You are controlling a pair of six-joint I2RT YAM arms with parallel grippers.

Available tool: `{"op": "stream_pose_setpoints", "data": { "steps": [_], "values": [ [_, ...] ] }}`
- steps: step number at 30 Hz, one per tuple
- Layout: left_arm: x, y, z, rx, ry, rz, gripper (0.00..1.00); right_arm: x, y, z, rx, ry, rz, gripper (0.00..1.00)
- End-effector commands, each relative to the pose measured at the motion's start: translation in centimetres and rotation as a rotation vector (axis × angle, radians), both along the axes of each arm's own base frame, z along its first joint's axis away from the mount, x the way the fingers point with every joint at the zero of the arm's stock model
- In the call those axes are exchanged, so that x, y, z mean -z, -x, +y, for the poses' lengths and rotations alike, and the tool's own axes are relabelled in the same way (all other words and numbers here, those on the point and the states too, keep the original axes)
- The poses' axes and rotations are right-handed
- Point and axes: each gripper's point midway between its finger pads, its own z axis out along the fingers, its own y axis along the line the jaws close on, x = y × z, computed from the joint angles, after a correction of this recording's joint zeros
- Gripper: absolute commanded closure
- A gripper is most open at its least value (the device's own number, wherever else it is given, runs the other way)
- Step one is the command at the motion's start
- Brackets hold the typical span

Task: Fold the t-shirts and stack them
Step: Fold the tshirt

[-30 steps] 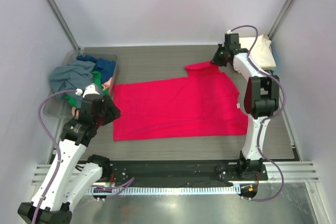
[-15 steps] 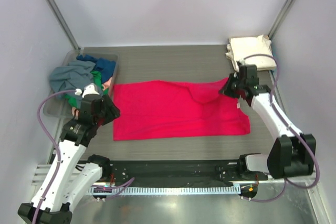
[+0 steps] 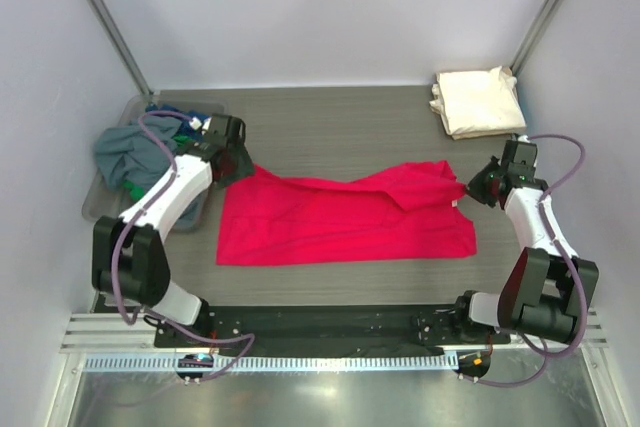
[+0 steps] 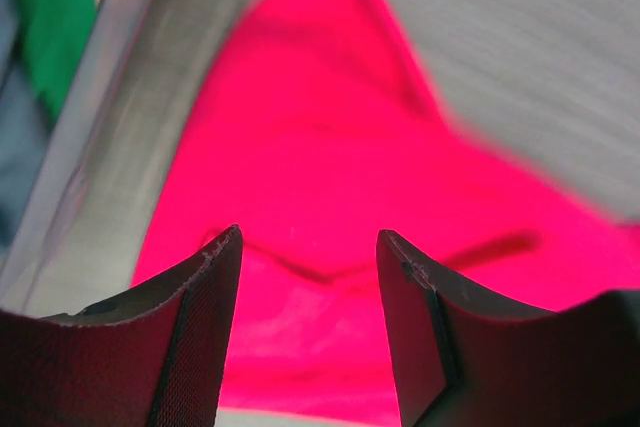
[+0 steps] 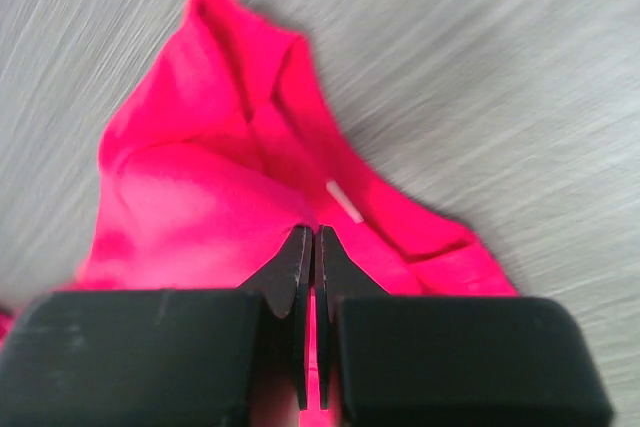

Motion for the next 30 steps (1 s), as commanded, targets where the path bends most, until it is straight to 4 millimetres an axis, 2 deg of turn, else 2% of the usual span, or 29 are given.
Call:
{"op": "stream_pose_setpoints", "data": {
  "steps": [1,2,3,4,5,7,8,9,12,17,19,22,30],
  "values": [
    [-2.1,-4.6,-0.6,-0.014,-0.009,-0.092,0.43,-1.7,-1.2,-2.3,0.101,-0.008,-0.071,0.99],
    [-0.9,-5.3,-0.7,-0.013,-0.023,-0.063,0.43,-1.8,-1.3,-2.5,0.106,-0.01,-0.075,0.99],
    [-0.5,-5.9,-0.7,-0.013,-0.03,-0.055,0.43,-1.9,-1.4,-2.6,0.106,-0.01,-0.08,0.99],
    [-1.3,-7.0,-1.0,-0.007,-0.033,-0.071,0.43,-1.7,-1.5,-2.2,0.088,-0.027,-0.076,0.99],
    [-1.2,-7.5,-1.0,-0.006,-0.04,-0.068,0.43,-1.6,-1.6,-2.0,0.078,-0.036,-0.079,0.99],
    [-0.6,-9.0,-1.3,0.0,-0.053,-0.058,0.43,-1.1,-1.9,-1.3,0.05,-0.066,-0.078,0.99],
    [0.6,-9.6,-1.2,-0.003,-0.069,-0.035,0.43,-0.8,-1.9,-1.1,0.04,-0.078,-0.078,0.99],
    [0.0,-10.4,-1.6,0.005,-0.067,-0.051,0.43,-0.7,-2.0,-0.9,0.033,-0.087,-0.082,0.99],
    [1.7,-11.7,-1.8,0.016,-0.079,-0.023,0.44,-0.4,-2.2,-0.1,0.003,-0.123,-0.084,0.99],
    [4.8,-11.7,-1.2,-0.004,-0.126,0.048,0.46,-0.5,-2.4,-0.1,-0.002,-0.129,-0.092,0.99],
    [6.4,-11.8,-1.3,0.003,-0.135,0.076,0.45,-0.6,-2.5,0.0,-0.008,-0.133,-0.097,0.99],
    [7.7,-12.4,-1.7,0.025,-0.129,0.084,0.46,-0.5,-2.5,0.2,-0.013,-0.141,-0.099,0.99],
    [8.4,-13.5,-1.5,0.023,-0.157,0.067,0.47,-0.2,-2.6,0.5,-0.022,-0.156,-0.104,0.99]
  ]
}}
